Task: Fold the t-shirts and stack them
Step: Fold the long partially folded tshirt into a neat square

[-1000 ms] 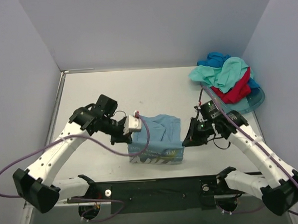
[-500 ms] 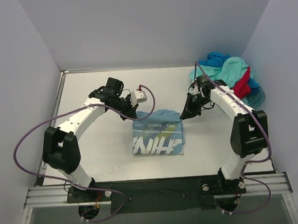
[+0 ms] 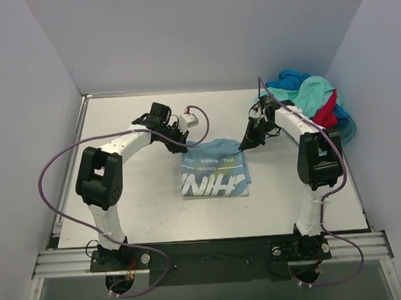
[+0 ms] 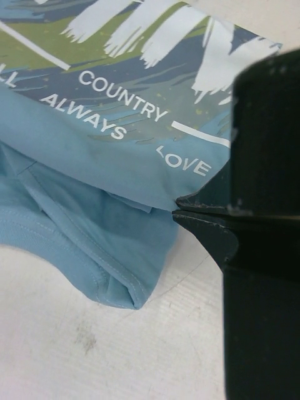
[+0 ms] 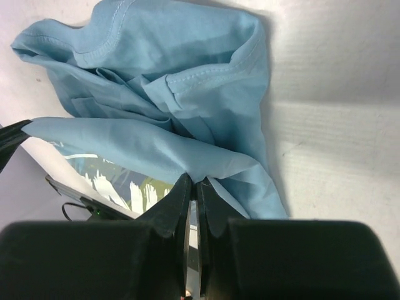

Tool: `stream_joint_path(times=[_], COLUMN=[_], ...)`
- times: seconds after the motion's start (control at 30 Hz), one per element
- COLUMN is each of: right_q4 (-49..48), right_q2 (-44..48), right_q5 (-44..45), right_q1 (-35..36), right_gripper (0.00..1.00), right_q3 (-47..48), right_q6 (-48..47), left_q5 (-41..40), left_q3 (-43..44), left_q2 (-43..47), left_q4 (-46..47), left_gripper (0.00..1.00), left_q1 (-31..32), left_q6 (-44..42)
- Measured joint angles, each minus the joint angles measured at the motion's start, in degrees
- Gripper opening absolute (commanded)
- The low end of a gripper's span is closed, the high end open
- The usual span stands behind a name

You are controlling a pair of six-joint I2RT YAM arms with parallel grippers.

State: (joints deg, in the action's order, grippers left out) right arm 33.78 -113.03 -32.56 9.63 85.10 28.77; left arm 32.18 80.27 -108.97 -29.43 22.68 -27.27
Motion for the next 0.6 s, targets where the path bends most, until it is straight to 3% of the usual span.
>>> stream_joint_path(times=[0.03, 0.1, 0.17, 0.23, 0.43, 0.6], right_q4=[-0.46, -1.33, -2.54, -3.89, -6.01, -8.96], right_q2=[-0.39, -1.14, -1.88, -2.62, -3.45, 7.30], right_q5=[0.39, 1.05, 1.55, 2.12, 6.25, 8.28], right_q1=[-0.13, -0.52, -1.25, -2.16, -3.72, -3.50], right_gripper=[0.00, 0.10, 0.31, 0.37, 0.46, 0.49], right_q3=[0.22, 0.33, 0.33, 0.55, 3.30, -7.26], right_q6=[0.22, 1.03, 1.92, 2.67, 0.48, -2.97], left_q5=[-0.24, -0.44, -0.44, -0.42, -2.10, -1.07], left_q3=[0.74, 2.34, 4.13, 5.51, 8.85, 12.68], left_q2=[-0.81, -2.25, -3.72, -5.20, -8.72, -9.20], left_q4=[0.68, 2.19, 3.98, 5.42, 6.86, 6.25], left_gripper=[0.00, 0.01, 0.16, 0.27, 0.42, 0.47], left_q1=[-0.22, -0.39, -0.42, -0.39, -0.52, -2.51], left_q6=[0.90, 2.62, 4.46, 6.23, 11.52, 15.41])
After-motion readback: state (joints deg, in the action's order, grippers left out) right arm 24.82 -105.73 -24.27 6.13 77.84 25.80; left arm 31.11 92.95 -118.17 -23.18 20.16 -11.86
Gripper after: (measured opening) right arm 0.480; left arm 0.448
